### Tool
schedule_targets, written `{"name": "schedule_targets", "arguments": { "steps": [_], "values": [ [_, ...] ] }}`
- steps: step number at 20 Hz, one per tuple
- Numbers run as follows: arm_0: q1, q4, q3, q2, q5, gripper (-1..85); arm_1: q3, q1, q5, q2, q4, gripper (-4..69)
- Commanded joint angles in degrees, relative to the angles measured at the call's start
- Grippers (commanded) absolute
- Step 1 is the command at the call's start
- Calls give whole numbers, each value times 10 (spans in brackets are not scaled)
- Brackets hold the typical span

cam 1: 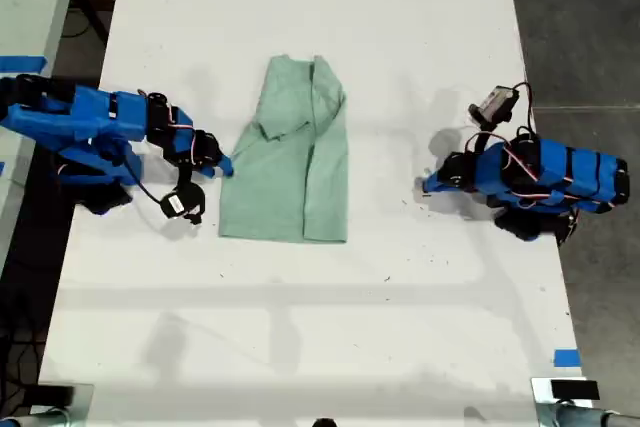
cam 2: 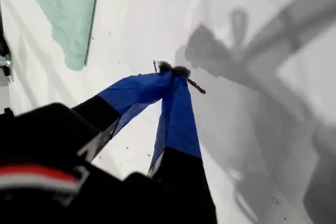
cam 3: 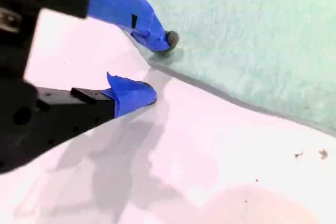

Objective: Fold t shirt

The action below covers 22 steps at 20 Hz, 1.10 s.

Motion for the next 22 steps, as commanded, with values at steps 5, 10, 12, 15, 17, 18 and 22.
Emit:
{"name": "schedule_targets", "arguments": {
  "steps": [5,10,12,15,17,18,22],
  "values": [
    [26,-13,-80,-118,9,124,22,4,-14,7,3,-16],
    [4,16,-124,-145,38,-2,22,4,-14,7,4,-16],
    [1,54,-171,-142,41,-2,22,4,-14,7,4,-16],
    [4,127,-287,-166,43,-2,22,4,-14,7,4,-16],
    [9,169,-379,-207,46,-2,22,4,-14,7,4,-16],
    [17,187,-432,-238,46,-2,22,4,-14,7,4,-16],
    [36,258,-687,-414,74,-2,22,4,-14,7,4,-16]
  ]
}}
